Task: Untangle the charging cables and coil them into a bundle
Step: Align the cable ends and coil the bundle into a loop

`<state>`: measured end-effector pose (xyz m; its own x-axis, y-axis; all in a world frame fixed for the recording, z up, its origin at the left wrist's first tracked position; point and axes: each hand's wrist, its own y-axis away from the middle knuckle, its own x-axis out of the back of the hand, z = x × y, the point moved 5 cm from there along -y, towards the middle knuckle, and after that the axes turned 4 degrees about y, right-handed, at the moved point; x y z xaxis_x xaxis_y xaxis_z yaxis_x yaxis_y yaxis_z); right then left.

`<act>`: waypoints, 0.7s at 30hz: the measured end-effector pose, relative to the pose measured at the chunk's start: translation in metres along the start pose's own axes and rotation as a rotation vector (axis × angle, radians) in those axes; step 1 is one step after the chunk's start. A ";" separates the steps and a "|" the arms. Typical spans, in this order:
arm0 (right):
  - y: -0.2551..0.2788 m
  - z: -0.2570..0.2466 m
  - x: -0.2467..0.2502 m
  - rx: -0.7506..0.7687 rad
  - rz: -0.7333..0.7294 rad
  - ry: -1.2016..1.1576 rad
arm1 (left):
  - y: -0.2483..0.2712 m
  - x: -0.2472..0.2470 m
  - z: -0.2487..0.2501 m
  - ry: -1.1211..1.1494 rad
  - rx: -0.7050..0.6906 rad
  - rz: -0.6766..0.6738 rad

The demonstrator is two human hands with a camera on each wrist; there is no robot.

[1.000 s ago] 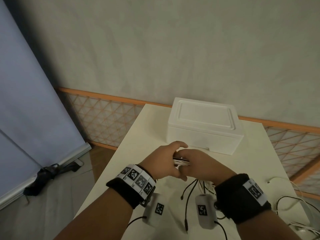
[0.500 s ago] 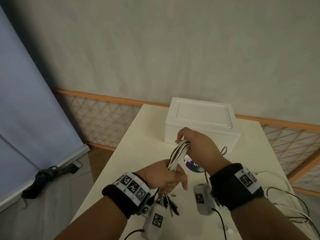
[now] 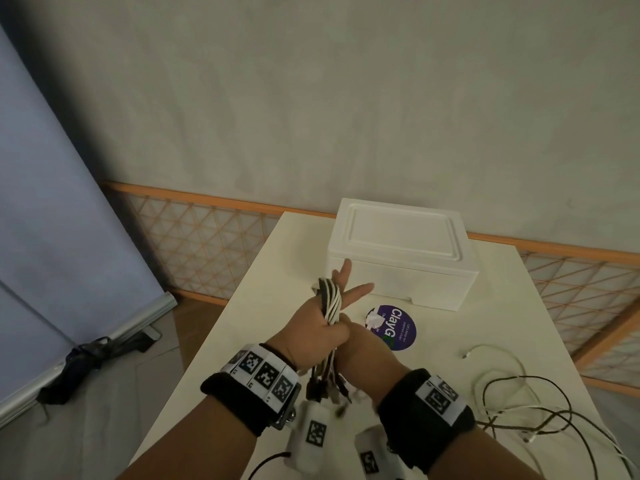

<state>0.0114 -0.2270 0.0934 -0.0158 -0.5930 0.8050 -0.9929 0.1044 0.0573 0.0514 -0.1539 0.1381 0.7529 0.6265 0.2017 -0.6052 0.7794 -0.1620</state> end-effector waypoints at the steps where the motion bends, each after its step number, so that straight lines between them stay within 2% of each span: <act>1: -0.002 0.000 0.001 0.039 -0.023 0.164 | -0.001 0.001 -0.005 -0.092 0.025 -0.016; 3: -0.002 -0.003 0.003 0.108 -0.072 0.434 | -0.005 0.004 -0.017 -0.279 0.079 -0.057; 5: 0.002 -0.007 0.007 0.099 -0.087 0.625 | -0.011 0.012 -0.031 -0.528 0.143 -0.103; 8: 0.009 -0.010 0.008 0.063 -0.078 0.650 | -0.014 0.024 -0.047 -0.795 0.277 -0.133; 14: 0.013 -0.012 -0.001 0.099 -0.091 0.718 | -0.021 0.032 -0.065 -0.905 0.384 -0.047; 19: 0.018 -0.032 0.000 0.152 -0.050 0.790 | -0.012 0.037 -0.071 -0.661 0.229 0.223; 21: 0.016 -0.036 0.000 0.210 0.007 0.771 | -0.008 0.038 -0.081 -0.574 0.223 0.240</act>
<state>-0.0003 -0.1969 0.1160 -0.0127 0.1347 0.9908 -0.9957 -0.0922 -0.0002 0.1060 -0.1366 0.0692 0.3703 0.6353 0.6777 -0.8247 0.5606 -0.0749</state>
